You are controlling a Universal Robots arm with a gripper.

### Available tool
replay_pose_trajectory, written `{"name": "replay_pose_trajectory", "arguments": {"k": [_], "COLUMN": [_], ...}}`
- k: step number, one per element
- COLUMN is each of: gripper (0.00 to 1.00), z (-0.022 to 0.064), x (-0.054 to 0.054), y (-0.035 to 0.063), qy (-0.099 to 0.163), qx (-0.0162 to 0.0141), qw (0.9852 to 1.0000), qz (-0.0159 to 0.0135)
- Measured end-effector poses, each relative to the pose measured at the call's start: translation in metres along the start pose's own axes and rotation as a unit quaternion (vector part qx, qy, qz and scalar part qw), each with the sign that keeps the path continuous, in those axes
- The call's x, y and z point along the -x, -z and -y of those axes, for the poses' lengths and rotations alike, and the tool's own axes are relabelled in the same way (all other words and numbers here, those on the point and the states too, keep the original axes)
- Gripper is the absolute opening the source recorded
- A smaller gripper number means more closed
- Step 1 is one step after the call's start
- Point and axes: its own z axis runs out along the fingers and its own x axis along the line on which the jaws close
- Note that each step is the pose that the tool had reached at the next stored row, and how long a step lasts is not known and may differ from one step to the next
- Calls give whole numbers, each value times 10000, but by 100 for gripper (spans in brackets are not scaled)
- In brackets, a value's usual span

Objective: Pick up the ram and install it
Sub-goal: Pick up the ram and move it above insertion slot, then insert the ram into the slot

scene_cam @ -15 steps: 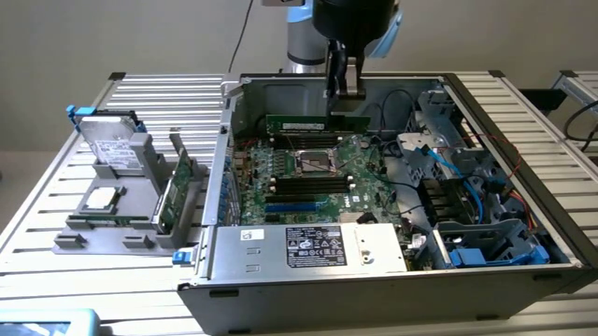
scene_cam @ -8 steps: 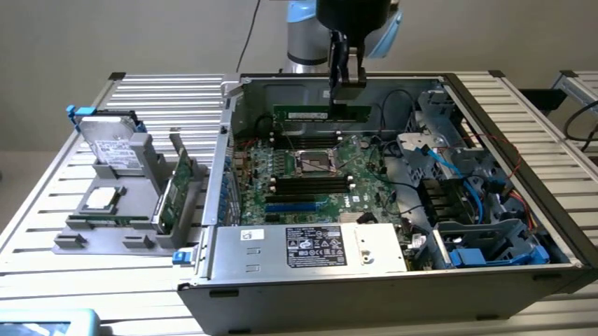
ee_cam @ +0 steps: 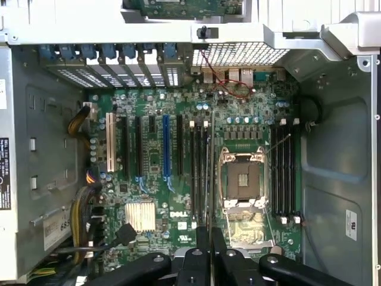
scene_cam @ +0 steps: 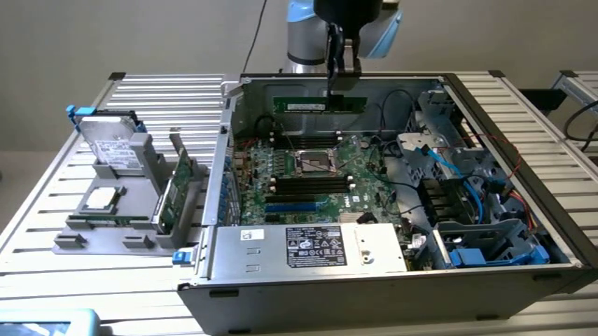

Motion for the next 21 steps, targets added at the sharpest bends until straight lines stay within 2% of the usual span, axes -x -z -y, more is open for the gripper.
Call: {"name": "replay_pose_trajectory", "arguments": {"k": [11, 17, 21], "gripper": [13, 13, 13], "z": [-5, -6, -7], "x": [119, 131, 131], "y": [-95, -150, -219], "qy": [99, 123, 123], "qx": [4, 5, 3], "qw": [10000, 9999, 9999], "qz": [1, 1, 0]}}
